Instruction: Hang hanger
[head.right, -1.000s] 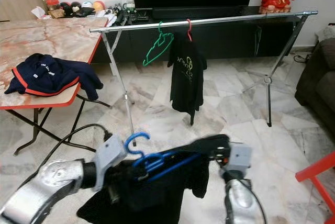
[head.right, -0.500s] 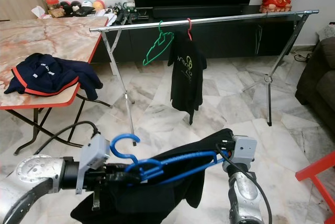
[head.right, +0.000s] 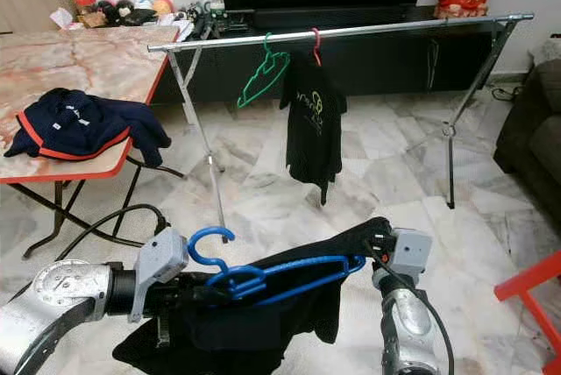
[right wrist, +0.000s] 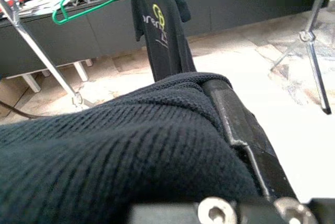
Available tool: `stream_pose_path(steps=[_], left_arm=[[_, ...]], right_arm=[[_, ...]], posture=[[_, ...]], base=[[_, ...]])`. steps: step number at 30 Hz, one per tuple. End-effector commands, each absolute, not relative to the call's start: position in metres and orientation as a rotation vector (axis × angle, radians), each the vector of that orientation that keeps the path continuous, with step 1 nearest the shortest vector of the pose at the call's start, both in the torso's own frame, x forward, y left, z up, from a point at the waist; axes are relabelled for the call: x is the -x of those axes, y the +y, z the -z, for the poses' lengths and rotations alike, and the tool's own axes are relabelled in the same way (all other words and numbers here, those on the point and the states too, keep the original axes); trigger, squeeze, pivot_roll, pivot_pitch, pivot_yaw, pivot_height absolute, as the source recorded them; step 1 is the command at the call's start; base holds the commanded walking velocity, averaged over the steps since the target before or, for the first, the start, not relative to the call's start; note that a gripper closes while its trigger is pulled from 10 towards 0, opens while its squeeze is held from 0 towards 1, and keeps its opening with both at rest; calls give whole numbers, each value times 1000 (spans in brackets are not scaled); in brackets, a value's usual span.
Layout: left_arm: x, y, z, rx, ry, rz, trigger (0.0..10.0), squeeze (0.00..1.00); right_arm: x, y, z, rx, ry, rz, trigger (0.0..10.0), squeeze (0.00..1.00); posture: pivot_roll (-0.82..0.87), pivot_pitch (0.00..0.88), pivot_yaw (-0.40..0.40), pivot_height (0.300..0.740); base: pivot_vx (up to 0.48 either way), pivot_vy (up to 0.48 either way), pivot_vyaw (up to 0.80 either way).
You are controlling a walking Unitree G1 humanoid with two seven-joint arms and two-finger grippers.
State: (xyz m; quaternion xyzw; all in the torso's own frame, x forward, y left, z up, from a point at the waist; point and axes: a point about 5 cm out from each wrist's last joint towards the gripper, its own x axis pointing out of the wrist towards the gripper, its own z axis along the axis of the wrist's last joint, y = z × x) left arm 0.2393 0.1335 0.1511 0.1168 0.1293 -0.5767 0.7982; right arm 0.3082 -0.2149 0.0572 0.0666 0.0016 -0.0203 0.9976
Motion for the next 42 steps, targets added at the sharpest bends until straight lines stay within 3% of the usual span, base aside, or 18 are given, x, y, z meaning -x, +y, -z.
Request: stream_pose_path(steps=[1,11,19,22,27,31,42], left_arm=[[-244,147,-153,-270,283,1186,10000,0],[-253,147,-161,-161,200,1121,10000,0],[-265,144,-157,-177,173,1004,10000,0],[-271,137,-161,-101,113,965,10000,0],[-265,119,-173,130,45,1053,10000,0],[-264,110,-178,198,5,1062,10000,0],[-286,71,-210,476,-225,900,10000,0]], right_arm=[[-309,-233,-64,-171,-26,134,0,0],[-303,-226,-50,-245,17,151,0,0],[-300,-212,-43,-282,28,130,0,0],[-299,-201,-37,-307,64,87,0,0],[-295,-193,-28,-328,110,56,0,0],[-294,-189,-25,-358,134,22,0,0],[-285,-154,-13,-393,241,-344,0,0]], posture=[[-11,60,10,740],[-15,56,7,740],[-20,57,4,740],[-20,55,2,740],[-18,58,0,740],[-20,60,0,740],[-26,60,4,740]], base=[[0,0,0],[0,0,0],[0,0,0],[0,0,0],[0,0,0],[0,0,0],[0,0,0]])
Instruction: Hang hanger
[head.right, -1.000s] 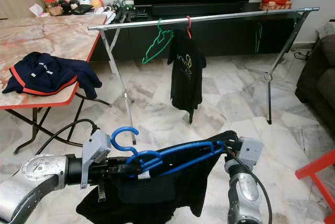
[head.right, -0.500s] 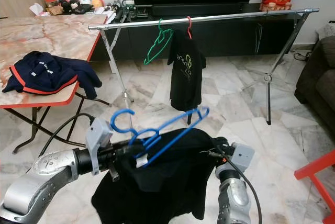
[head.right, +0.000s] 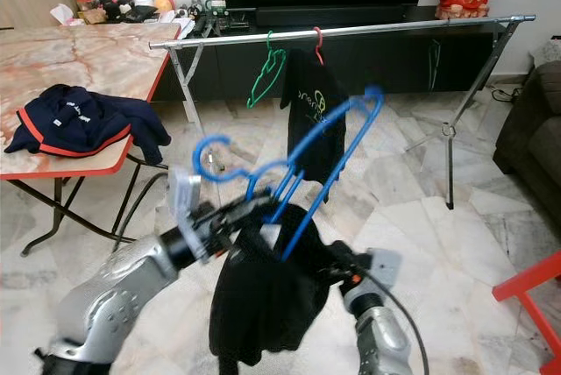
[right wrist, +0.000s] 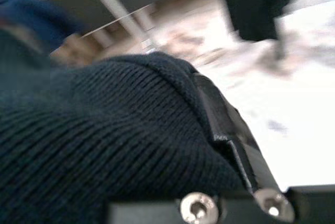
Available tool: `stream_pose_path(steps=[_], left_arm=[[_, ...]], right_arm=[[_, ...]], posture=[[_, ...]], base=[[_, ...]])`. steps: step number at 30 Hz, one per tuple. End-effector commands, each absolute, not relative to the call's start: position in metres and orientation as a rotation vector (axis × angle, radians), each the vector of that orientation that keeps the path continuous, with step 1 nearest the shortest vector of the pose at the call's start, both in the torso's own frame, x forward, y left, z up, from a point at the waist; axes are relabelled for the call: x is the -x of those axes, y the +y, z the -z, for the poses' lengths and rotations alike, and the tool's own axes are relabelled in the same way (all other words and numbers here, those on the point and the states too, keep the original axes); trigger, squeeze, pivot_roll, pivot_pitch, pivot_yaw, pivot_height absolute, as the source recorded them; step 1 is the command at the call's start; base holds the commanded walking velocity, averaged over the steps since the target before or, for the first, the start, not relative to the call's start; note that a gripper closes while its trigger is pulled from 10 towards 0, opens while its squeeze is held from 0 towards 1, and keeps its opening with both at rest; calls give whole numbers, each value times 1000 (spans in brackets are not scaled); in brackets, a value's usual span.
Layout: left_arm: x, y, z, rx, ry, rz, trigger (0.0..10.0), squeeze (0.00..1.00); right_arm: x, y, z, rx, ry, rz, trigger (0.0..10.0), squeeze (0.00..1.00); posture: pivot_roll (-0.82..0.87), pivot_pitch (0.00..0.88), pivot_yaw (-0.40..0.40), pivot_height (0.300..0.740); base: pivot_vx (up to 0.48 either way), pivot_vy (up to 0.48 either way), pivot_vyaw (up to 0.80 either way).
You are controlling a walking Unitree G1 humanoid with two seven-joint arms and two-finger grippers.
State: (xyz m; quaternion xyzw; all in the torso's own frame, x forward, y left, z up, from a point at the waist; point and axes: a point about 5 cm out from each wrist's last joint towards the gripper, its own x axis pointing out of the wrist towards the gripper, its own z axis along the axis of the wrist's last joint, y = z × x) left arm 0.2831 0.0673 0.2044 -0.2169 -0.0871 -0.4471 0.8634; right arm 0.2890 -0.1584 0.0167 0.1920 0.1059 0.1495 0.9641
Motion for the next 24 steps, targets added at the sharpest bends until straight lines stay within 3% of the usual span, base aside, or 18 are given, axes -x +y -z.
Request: stream_pose_path(steps=[1,8,17,24], left_arm=[[-288,69,-212,484,-250,866,10000,0],[-299,69,-230,576,-389,690,10000,0],[-307,84,-253,890,-496,579,10000,0],[-309,85,-255,890,-513,558,10000,0]], right_arm=[[-284,-153,-12,-398,248,-365,0,0],[-275,-146,-6,-416,296,-502,0,0],[-254,-142,10,-475,392,-659,0,0],[-241,-137,17,-451,478,-791,0,0]], posture=[[-28,60,4,740],[-29,63,8,740],[-25,61,9,740],[-26,59,8,740]], base=[[0,0,0],[0,0,0],[0,0,0],[0,0,0]])
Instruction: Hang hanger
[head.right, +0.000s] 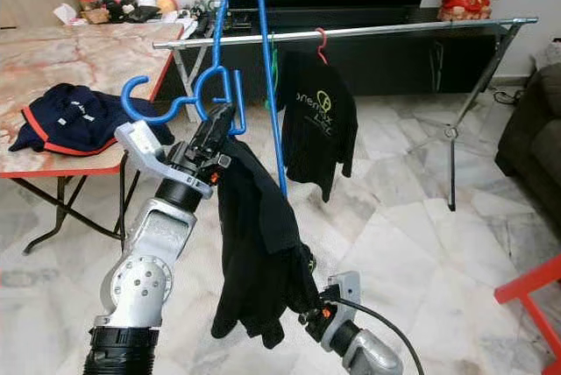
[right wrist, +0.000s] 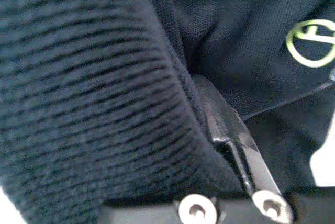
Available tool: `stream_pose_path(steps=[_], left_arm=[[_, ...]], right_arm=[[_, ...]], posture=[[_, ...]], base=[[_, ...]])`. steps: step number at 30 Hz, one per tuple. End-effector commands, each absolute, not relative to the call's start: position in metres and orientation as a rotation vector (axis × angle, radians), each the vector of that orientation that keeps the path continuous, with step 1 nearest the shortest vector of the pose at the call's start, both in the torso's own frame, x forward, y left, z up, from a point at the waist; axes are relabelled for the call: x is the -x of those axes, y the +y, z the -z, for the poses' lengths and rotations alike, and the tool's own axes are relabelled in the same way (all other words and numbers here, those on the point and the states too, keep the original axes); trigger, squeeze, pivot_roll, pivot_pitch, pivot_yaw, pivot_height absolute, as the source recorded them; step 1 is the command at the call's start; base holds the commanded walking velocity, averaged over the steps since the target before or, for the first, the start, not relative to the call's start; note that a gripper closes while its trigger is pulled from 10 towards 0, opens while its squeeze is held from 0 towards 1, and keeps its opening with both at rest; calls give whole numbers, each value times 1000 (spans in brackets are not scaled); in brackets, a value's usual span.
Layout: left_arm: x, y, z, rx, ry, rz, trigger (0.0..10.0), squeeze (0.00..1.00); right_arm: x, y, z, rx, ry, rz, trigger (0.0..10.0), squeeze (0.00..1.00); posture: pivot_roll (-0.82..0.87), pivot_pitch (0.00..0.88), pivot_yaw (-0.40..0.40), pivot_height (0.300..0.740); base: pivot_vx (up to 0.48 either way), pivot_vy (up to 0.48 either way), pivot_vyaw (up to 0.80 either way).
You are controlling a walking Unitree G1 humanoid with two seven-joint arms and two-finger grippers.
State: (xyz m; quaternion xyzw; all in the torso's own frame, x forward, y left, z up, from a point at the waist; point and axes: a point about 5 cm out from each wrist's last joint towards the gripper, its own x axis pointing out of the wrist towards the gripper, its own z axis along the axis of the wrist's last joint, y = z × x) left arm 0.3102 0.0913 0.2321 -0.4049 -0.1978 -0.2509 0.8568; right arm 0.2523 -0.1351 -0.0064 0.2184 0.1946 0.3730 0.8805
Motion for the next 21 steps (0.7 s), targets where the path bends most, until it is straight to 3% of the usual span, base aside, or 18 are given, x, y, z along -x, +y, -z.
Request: stream_pose_path(steps=[1,4,8,13,21], left_arm=[[-308,86,-255,916,-512,554,10000,0],[-310,92,-258,1204,-481,551,10000,0],[-312,95,-260,1292,-472,553,10000,0],[-318,112,-265,1759,-488,522,10000,0],[-294,93,-285,1658,-547,891,10000,0]], right_arm=[[-239,-136,18,-451,492,-797,0,0],[-239,-136,18,-475,501,-788,0,0],[-250,-140,4,-631,392,-755,0,0],[-246,-157,7,-571,426,-742,0,0],[-239,-154,10,-595,437,-772,0,0]], posture=[[-26,59,8,740],[-25,59,9,740],[-16,58,9,740],[-23,54,9,740],[-24,54,12,740]], base=[[0,0,0],[0,0,0],[0,0,0],[0,0,0],[0,0,0]])
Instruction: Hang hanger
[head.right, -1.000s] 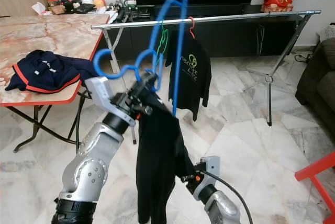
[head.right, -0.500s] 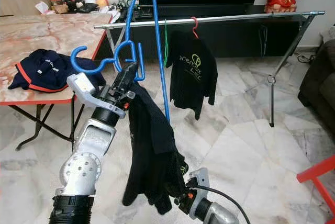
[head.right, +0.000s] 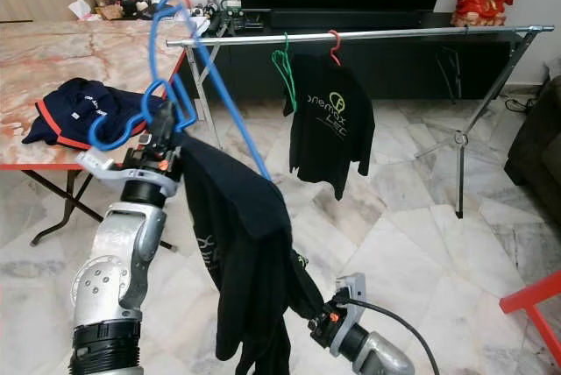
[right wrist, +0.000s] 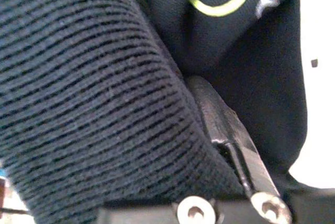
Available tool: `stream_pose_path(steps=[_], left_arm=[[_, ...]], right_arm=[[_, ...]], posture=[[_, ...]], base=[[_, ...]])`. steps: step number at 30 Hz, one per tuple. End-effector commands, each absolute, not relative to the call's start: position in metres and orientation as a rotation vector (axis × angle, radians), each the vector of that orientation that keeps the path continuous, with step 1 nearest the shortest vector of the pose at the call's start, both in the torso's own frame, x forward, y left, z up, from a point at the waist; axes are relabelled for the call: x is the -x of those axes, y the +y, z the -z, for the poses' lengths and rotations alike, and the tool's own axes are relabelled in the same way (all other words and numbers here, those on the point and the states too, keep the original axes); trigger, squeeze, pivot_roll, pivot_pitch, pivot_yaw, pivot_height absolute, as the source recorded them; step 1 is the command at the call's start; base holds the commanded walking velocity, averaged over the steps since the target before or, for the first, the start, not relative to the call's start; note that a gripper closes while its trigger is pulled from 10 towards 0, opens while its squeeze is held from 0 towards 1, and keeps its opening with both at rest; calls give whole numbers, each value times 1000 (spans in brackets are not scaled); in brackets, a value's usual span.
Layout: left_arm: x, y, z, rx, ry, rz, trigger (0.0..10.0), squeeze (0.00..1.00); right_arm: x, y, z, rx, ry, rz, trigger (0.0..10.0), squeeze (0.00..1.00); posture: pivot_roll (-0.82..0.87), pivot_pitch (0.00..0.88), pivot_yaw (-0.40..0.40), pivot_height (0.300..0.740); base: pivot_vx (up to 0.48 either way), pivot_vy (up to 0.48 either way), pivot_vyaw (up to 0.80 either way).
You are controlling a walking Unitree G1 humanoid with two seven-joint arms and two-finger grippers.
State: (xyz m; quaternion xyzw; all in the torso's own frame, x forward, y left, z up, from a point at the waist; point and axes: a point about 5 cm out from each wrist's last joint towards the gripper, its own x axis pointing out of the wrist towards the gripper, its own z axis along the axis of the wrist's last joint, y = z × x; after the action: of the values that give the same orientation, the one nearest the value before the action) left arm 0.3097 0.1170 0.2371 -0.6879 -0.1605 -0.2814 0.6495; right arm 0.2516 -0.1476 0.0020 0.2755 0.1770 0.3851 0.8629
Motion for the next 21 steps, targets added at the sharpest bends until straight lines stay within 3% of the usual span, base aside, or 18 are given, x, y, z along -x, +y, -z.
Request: stream_pose_path(steps=[1,4,7,11,21], left_arm=[[-283,84,-291,1562,-520,1032,10000,0],[-274,74,-293,1437,-483,1129,10000,0],[-250,45,-286,878,-350,1353,10000,0],[-267,32,-271,529,-330,1167,10000,0],[-292,50,-290,520,-508,763,10000,0]], right_arm=[[-238,-152,10,-606,438,-790,0,0],[-237,-152,10,-617,441,-804,0,0],[-238,-154,7,-605,410,-813,0,0],[-249,-168,-2,-580,372,-756,0,0],[-256,-173,-9,-557,357,-765,0,0]], posture=[[-23,55,12,740],[-23,55,12,740],[-24,60,10,740],[-26,59,11,740],[-27,61,12,740]], base=[[0,0,0],[0,0,0],[0,0,0],[0,0,0],[0,0,0]])
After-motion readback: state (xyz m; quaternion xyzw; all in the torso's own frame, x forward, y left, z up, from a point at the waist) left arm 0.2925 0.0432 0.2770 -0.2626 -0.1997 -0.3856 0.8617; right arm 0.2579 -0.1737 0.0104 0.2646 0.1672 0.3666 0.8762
